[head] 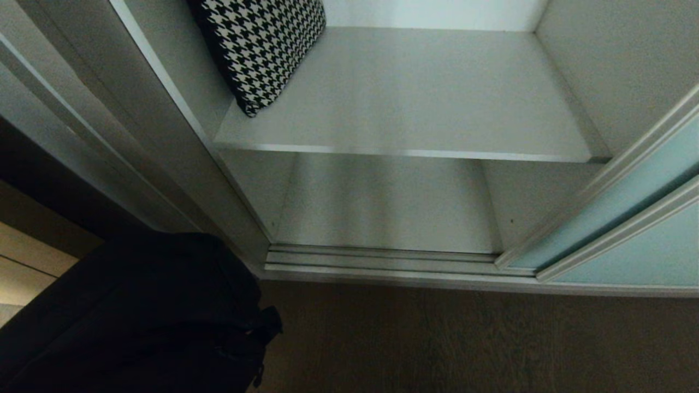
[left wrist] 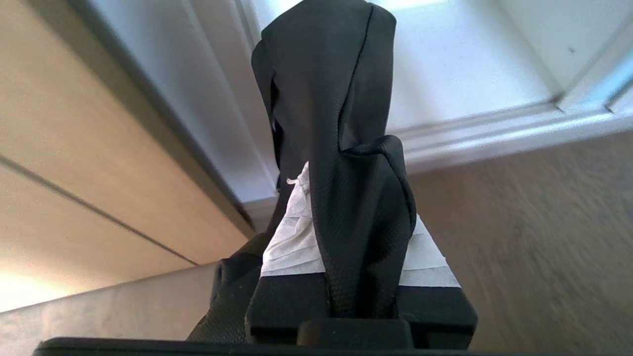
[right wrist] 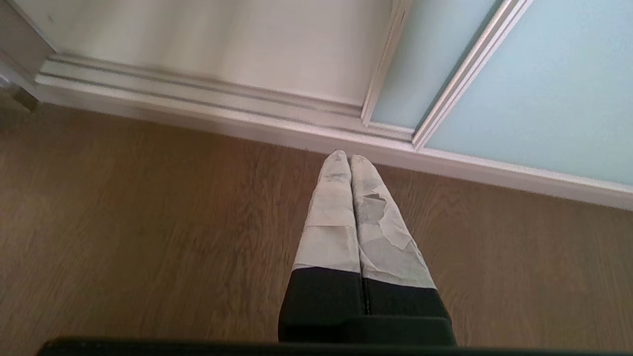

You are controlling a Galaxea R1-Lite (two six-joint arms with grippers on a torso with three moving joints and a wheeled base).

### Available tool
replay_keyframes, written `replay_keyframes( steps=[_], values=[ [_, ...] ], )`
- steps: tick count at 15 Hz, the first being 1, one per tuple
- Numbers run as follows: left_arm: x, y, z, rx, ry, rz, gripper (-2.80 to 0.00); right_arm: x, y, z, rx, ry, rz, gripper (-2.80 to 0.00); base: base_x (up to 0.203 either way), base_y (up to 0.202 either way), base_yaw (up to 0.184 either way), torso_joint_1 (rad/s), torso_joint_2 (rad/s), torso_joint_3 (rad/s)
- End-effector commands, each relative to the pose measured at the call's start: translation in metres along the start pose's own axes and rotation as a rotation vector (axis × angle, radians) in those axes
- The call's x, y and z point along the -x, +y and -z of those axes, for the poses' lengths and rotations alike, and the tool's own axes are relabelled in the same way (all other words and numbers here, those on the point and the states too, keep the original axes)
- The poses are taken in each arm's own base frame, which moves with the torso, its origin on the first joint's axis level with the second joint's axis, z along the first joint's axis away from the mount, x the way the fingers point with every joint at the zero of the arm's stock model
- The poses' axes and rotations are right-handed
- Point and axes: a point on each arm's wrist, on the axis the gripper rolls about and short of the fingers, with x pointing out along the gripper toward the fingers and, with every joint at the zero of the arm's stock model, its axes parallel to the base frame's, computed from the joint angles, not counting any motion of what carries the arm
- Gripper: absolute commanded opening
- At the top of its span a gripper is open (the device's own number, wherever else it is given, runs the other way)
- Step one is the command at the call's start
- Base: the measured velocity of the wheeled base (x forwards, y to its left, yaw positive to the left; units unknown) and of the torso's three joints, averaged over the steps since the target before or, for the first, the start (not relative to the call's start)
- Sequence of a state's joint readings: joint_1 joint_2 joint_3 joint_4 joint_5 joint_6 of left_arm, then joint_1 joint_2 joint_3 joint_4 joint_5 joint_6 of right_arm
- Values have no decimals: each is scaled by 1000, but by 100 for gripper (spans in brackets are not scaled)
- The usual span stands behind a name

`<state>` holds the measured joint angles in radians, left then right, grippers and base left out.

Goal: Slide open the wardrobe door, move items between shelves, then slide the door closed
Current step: Place the bag on the lower shelf

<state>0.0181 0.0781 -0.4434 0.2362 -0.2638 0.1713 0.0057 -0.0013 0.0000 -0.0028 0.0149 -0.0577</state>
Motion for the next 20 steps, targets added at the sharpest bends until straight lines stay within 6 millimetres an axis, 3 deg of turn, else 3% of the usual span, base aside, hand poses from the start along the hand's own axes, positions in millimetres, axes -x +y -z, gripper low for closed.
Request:
replay_keyframes(
  steps=[1, 4, 20],
  values=[
    [-2, -1, 4, 4, 19, 26, -280, 0, 0, 0, 1, -2, -1, -280, 0, 0, 0, 5, 0, -203],
    [-5, -3, 11, 18, 56, 130, -280, 0, 0, 0, 1, -1, -1, -280, 0, 0, 0, 2, 5, -196],
    [-16, -4, 26, 65, 184, 196, -280, 0, 0, 0, 1, -2, -1, -280, 0, 0, 0, 3, 3, -197]
  ],
)
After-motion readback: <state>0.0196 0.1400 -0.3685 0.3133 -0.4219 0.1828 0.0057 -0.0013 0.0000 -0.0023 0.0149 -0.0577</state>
